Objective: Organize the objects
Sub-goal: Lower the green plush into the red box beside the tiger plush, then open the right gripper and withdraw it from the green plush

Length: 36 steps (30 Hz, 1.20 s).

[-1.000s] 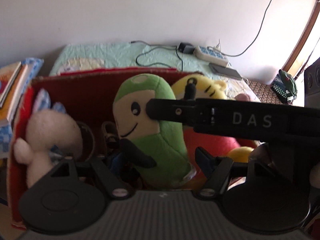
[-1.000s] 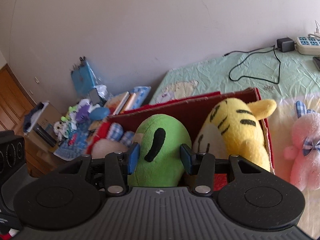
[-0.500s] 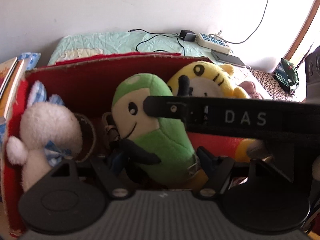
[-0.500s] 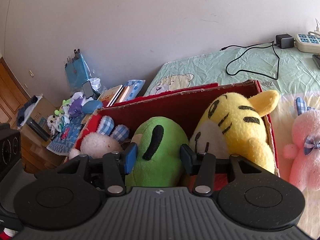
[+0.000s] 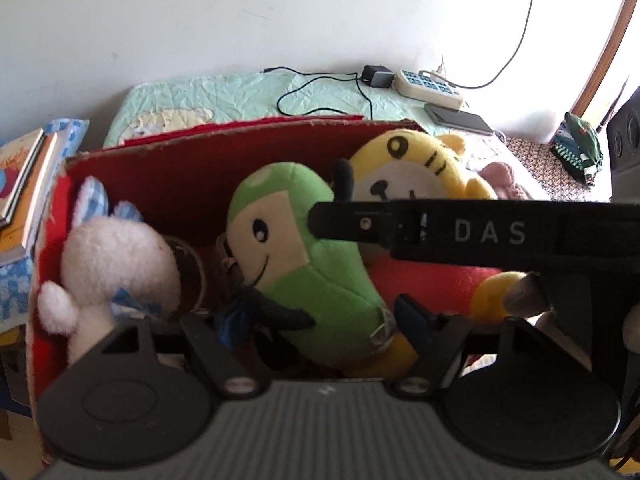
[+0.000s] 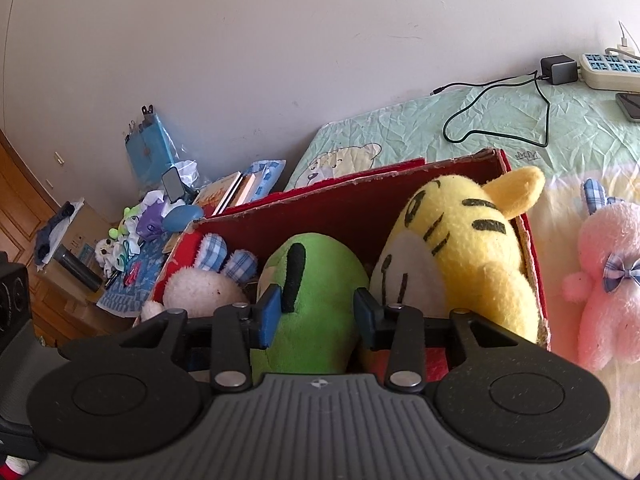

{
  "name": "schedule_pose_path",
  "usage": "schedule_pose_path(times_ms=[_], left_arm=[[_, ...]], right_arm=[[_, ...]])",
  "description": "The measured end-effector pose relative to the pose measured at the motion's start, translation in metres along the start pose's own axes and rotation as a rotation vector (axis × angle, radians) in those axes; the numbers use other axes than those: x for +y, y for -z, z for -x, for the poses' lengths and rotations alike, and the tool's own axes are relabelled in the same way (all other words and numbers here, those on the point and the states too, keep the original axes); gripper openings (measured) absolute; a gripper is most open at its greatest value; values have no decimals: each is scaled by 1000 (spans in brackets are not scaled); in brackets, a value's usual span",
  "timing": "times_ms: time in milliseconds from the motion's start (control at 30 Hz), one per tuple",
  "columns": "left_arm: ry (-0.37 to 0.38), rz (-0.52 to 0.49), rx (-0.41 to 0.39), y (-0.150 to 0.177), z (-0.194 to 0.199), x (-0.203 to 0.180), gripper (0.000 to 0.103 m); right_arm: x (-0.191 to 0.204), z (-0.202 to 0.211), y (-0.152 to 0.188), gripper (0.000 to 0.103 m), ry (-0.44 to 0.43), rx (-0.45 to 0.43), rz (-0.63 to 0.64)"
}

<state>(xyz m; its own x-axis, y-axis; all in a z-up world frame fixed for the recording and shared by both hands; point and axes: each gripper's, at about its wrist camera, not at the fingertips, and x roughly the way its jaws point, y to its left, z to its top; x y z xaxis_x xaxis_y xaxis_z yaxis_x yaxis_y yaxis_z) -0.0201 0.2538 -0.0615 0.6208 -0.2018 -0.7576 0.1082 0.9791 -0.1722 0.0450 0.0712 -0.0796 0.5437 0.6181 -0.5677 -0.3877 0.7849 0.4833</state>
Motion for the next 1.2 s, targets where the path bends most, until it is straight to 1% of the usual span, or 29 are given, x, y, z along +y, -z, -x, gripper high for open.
schedule_pose_path(times_ms=[67, 333, 400, 633, 833, 867, 967, 1200], left_arm=[[-6, -3, 9, 1, 1, 0, 78], [-27, 0, 52, -1, -7, -3, 83], [-45, -6, 64, -1, -9, -6, 85], [-86, -18, 81, -3, -14, -14, 86], [-156, -55, 75, -4, -11, -26, 88], [-158, -56, 73, -4, -9, -26, 88], [-173, -57, 67, -4, -4, -30, 92], [-216, -75, 46, -2, 9, -41, 92]], right_arm=[[-4, 2, 0, 39, -11, 1, -16], [-6, 12, 8, 39, -11, 11, -52], [-7, 14, 11, 39, -10, 9, -56], [-8, 20, 14, 39, -2, -7, -71], [-4, 29, 20, 39, 20, -31, -46], [-3, 31, 22, 40, 26, -36, -43], [-1, 37, 24, 40, 43, -55, -33], [1, 53, 31, 40, 67, -98, -36]])
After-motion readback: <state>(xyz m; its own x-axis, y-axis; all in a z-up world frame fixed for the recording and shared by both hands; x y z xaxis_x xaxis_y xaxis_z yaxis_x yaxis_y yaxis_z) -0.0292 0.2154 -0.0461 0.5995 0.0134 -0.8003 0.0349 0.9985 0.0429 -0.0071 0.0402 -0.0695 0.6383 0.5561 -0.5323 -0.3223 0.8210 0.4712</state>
